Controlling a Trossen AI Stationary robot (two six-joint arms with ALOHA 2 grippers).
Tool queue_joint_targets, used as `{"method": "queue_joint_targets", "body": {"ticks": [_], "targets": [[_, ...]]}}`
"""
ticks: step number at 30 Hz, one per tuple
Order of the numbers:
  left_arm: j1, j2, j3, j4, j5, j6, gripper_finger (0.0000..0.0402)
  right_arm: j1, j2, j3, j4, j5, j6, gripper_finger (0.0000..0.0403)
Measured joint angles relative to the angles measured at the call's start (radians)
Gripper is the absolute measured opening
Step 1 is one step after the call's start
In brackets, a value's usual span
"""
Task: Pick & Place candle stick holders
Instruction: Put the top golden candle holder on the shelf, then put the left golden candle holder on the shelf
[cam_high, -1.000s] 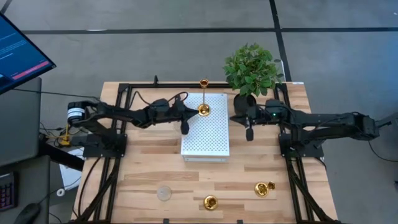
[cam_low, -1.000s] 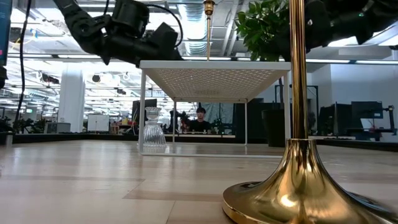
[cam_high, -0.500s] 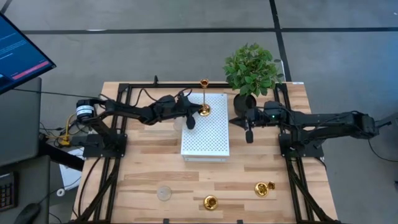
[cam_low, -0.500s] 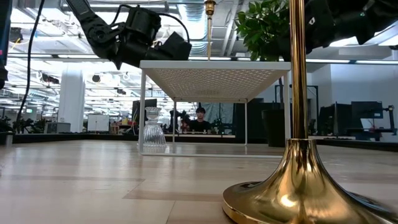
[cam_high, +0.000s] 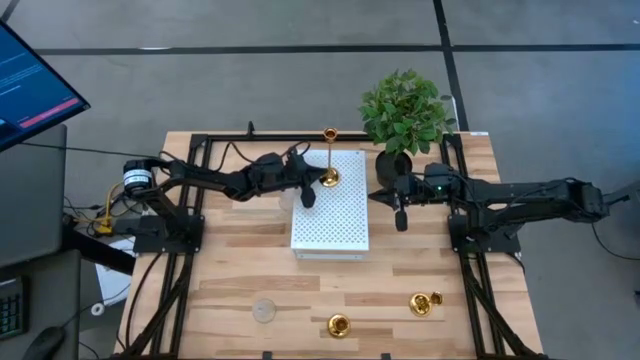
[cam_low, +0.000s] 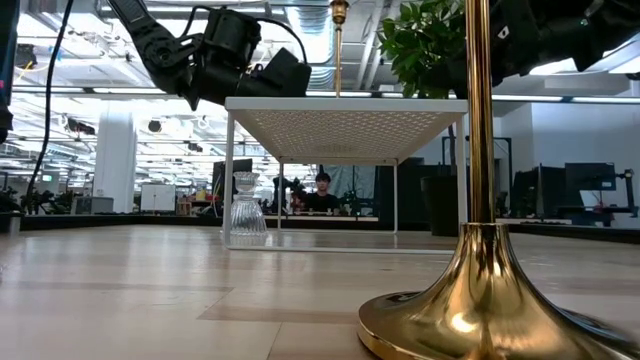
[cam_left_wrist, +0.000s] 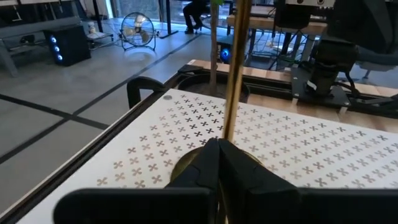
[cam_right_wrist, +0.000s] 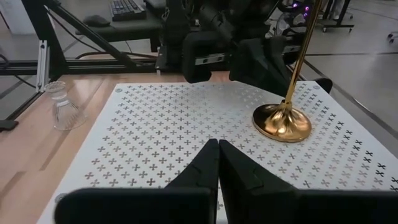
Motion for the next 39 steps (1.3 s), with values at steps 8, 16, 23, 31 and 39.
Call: {"method": "queue_joint_targets", "body": {"ticks": [8,16,23,31,39], "targets": [[-0.007,0.0,0.0,-0.018,0.0,-0.017,0.0004,0.0,0.0,0.0,0.0,0.0,0.0,0.0],[-0.003,-0.03,-0.002,-0.079,-0.011,0.016,0.0004,0.0,0.0,0.0,-0.011,0.0,0.004,0.0],[0.02,-0.216,-0.024,-0.332,-0.045,0.083,0.0005,0.0,0.0,0.001,-0.037,0.0,0.014,0.0],[0.019,-0.524,-0.166,-0.434,-0.023,0.123,0.0006,0.0,0.0,0.001,-0.037,0.0,0.011,0.0],[-0.038,-0.731,-0.352,-0.44,0.132,0.095,0.0005,0.001,0.0,0.001,-0.037,0.0,0.01,0.0]]}}
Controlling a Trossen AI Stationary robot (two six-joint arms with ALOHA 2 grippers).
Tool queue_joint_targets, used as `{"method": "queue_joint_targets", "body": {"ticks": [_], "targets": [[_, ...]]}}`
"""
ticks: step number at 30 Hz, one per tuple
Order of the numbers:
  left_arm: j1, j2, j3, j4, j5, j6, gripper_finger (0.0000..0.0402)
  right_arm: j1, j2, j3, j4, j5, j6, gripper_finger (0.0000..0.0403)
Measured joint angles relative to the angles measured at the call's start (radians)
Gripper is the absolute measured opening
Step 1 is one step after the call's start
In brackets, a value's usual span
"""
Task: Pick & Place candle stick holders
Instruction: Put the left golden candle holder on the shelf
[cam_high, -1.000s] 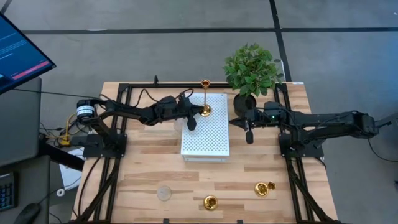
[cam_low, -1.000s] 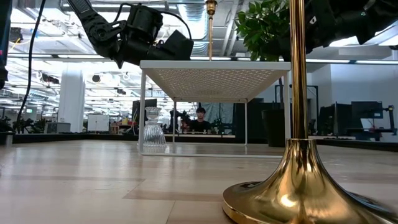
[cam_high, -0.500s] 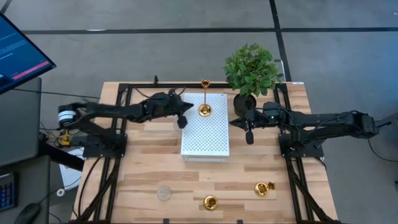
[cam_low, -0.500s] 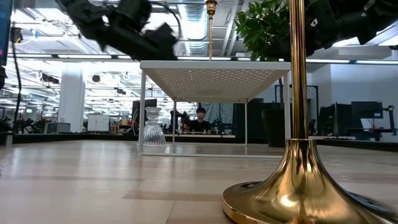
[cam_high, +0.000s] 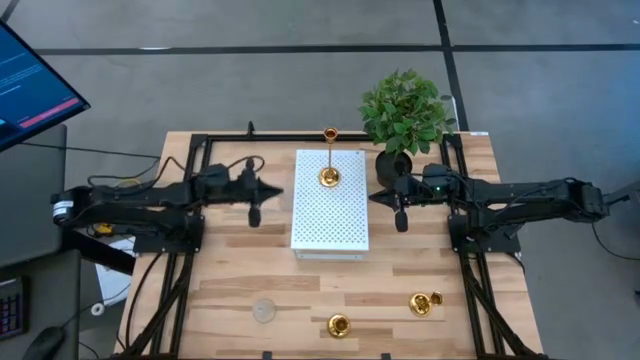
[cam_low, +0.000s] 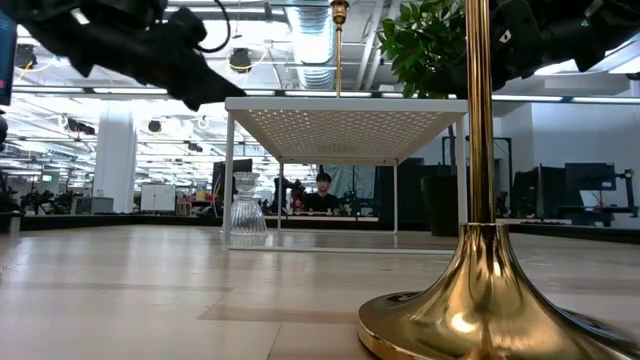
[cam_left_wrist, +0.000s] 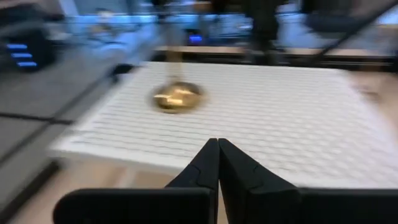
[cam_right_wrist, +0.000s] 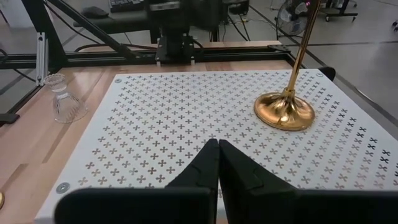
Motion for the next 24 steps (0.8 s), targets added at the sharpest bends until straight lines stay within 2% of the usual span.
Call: {"method": "queue_joint_targets", "body": {"ticks": [3,14,18,24], "targets": [[-0.06,-0.02,-0.018,0.005,0.049,-0.012,0.0004,0.0,0.0,0.0,0.0,0.0,0.0,0.0],[-0.276,-0.012,-0.018,0.085,0.05,-0.012,0.0004,-0.001,0.0,0.0,0.001,0.0,0.0,0.0],[-0.377,0.026,-0.018,0.166,0.05,-0.011,0.0005,-0.001,0.0,0.0,0.001,0.0,0.005,0.0],[-0.493,0.155,-0.018,0.313,0.05,-0.006,0.0004,-0.001,0.0,0.0,0.001,0.0,0.006,0.0]]}}
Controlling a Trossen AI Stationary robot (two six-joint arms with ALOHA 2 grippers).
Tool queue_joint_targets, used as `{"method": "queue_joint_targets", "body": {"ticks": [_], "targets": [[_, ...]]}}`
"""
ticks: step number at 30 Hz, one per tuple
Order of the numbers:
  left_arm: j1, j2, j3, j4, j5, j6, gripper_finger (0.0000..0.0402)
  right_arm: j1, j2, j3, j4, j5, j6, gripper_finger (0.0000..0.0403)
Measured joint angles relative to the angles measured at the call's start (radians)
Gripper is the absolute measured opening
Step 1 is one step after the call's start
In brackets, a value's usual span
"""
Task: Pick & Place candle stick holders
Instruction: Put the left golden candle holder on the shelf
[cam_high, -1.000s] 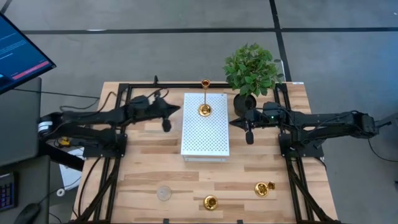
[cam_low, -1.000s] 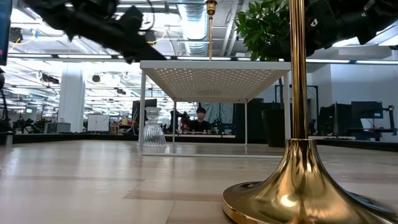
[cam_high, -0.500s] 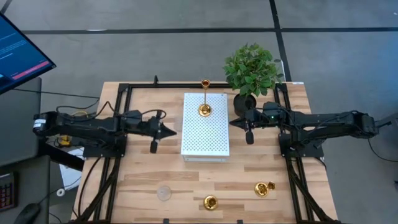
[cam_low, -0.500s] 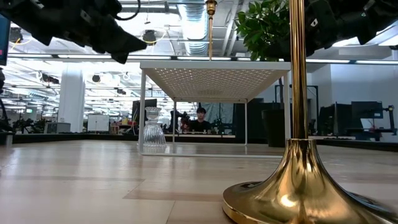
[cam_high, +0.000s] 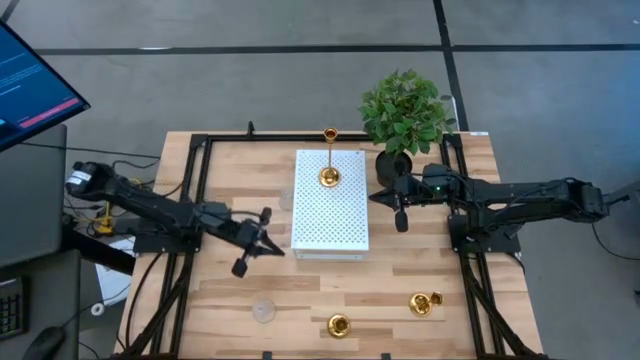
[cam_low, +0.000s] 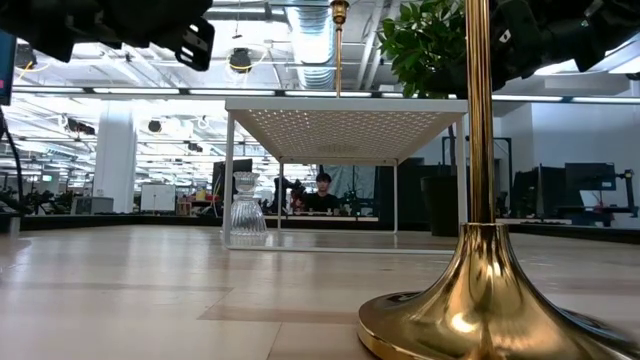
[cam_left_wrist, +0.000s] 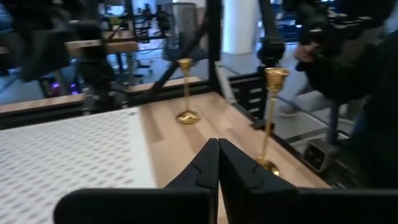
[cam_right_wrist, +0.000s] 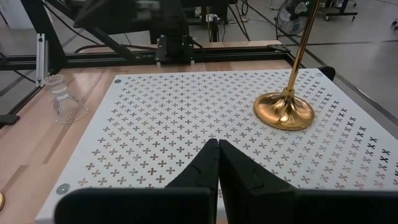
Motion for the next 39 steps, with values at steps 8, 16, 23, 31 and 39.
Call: {"method": "queue_joint_targets", "body": {"ticks": [8,16,23,31,39], "targets": [[-0.056,0.251,0.083,0.101,0.0,-0.001,0.0004,0.001,0.0,0.0,0.0,0.0,0.002,0.0],[-0.071,0.41,0.205,0.102,-0.002,-0.051,0.0004,0.053,0.0,0.0,-0.064,-0.002,0.183,0.0],[-0.157,0.469,0.208,0.144,-0.001,-0.095,0.0005,0.194,0.0,0.0,-0.054,-0.002,0.142,0.0],[-0.216,0.59,0.274,0.197,-0.004,-0.096,0.0005,0.216,0.0,0.0,0.047,-0.001,0.047,0.0],[-0.208,0.738,0.411,0.196,-0.007,-0.057,0.0017,0.201,0.0,0.0,0.045,0.0,0.089,0.0]]}}
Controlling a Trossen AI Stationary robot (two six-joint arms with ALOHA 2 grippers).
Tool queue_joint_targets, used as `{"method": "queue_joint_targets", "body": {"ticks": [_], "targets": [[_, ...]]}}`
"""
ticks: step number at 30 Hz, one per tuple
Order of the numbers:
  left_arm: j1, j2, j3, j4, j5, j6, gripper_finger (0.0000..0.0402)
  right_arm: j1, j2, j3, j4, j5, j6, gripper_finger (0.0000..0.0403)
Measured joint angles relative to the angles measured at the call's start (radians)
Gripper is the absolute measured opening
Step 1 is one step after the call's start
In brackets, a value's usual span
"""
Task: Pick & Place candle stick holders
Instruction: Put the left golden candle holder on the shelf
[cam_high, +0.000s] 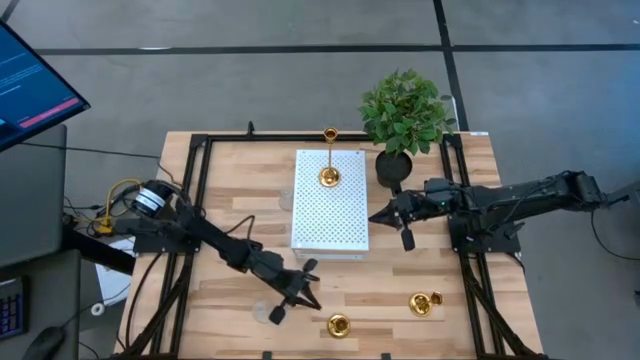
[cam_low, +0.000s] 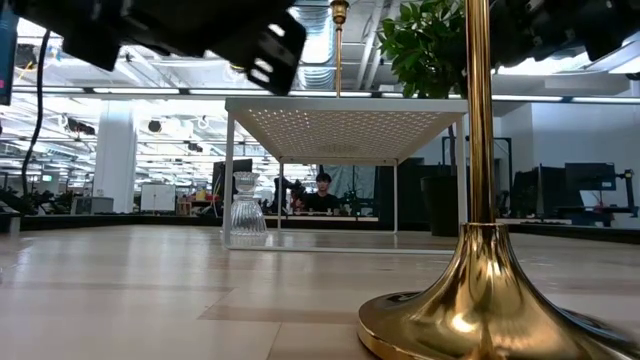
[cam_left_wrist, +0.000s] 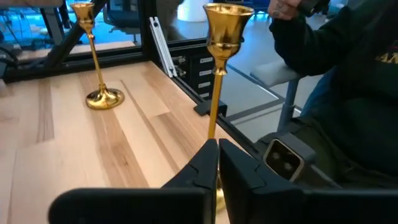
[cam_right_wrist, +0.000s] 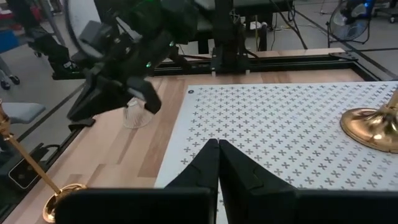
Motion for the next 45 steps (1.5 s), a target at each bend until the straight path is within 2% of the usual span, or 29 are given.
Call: {"method": "queue_joint_targets", "body": {"ticks": [5,16,20,29,40,45], "targets": [[0.0,0.048,0.058,0.006,0.0,0.012,0.0047,0.001,0.0,0.0,-0.003,0.0,0.0,0.0],[0.002,0.066,0.091,0.018,-0.013,-0.036,0.0169,-0.001,0.0,0.0,0.002,0.0,-0.008,0.0],[0.009,0.126,0.126,0.014,-0.03,-0.062,0.0192,-0.001,0.0,0.0,0.009,0.0,-0.008,0.0],[0.01,0.235,0.239,0.017,0.079,-0.077,0.0181,-0.001,0.0,0.0,0.009,0.0,-0.008,0.0],[0.013,0.277,0.276,0.015,0.084,-0.106,0.0158,-0.001,0.0,0.0,0.009,0.0,-0.009,0.0],[0.009,0.277,0.276,0.016,0.091,-0.106,0.0133,0.0,0.0,0.0,0.009,0.005,-0.009,0.0]]}}
